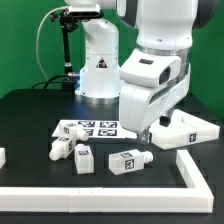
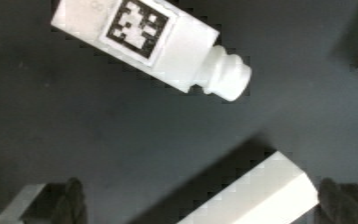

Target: Assemble one leg

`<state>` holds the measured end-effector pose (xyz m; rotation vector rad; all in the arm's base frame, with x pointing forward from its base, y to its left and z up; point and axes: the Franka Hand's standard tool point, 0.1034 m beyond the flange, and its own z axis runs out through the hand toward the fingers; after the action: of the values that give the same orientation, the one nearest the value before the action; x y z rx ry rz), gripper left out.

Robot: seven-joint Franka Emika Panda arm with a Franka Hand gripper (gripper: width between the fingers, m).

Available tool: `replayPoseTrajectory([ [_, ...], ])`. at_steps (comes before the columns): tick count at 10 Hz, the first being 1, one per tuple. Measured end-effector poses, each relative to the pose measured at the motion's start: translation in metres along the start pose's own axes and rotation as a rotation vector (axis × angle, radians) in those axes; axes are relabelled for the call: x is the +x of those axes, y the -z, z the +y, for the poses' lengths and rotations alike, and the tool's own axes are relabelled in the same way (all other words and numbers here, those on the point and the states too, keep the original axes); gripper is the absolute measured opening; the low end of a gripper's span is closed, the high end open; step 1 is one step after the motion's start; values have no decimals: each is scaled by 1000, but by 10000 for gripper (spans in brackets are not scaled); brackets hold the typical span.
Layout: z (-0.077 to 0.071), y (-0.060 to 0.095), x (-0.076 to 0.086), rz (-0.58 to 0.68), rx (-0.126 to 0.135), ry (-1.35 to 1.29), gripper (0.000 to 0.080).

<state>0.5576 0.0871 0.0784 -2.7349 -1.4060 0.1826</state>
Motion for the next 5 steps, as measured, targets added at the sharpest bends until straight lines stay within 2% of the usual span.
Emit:
replayPoseTrajectory([
  [5,0,0,0,0,0,-1,649],
])
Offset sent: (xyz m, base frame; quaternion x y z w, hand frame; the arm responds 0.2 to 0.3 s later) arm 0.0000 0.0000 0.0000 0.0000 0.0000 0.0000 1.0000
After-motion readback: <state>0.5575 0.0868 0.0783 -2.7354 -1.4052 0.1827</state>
